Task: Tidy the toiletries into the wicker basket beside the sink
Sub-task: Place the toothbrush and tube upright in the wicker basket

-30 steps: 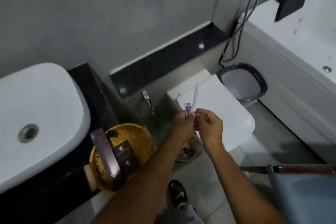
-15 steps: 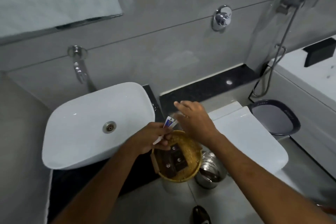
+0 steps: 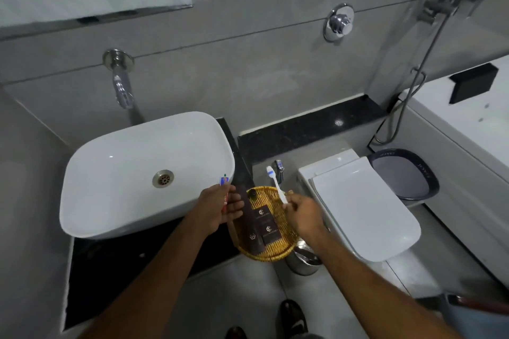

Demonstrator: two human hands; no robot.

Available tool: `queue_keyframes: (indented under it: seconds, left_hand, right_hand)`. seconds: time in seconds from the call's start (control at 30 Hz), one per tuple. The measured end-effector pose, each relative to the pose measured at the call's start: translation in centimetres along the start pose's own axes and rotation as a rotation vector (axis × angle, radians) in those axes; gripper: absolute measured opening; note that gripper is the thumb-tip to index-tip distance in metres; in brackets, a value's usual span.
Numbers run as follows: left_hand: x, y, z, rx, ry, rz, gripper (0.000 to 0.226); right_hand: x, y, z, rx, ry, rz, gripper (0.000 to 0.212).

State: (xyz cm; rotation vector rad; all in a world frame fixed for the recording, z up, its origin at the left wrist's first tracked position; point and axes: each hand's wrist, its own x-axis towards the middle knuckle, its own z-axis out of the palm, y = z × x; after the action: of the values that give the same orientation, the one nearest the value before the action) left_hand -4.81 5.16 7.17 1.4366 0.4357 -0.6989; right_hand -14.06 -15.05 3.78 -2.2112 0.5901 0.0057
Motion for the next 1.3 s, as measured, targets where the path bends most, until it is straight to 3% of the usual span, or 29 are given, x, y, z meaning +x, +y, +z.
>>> queue_keyframes:
  seconds: [0.2, 0.33, 0.63, 1.03, 1.17, 1.3]
  left_hand:
    - [0.9, -4.8, 3.7, 0.32, 0.068, 0.25, 0.022]
    - [1.5, -6.9, 4.0, 0.462, 0.083, 0.307, 0.026]
    - [2.7, -9.1, 2.7, 0.448, 0.179, 0.318, 0.025]
    - [3.0, -8.9, 2.9, 0.433, 0.132, 0.299, 0.024]
    - [3.1, -8.5, 2.9, 0.428, 0.12, 0.258, 0.024]
    - [3.1, -8.4, 3.0, 0.44, 0.14, 0.243, 0.024]
  right_hand:
    - [0.3, 1.0, 2.7, -0.221, -0.053, 0.158, 0.014]
    - [2.1, 0.9, 4.1, -0.238, -0.054, 0.192, 0.011]
    - [4.0, 2.3, 7.3, -0.182, -0.063, 0.269, 0.013]
    - [4.5, 3.1, 8.2, -0.135, -0.097, 0.315, 0.018]
    - [4.7, 3.0, 8.2, -0.097, -0.119, 0.317, 0.005]
    - [4.8, 3.2, 8.3, 0.013, -0.113, 0.355, 0.007]
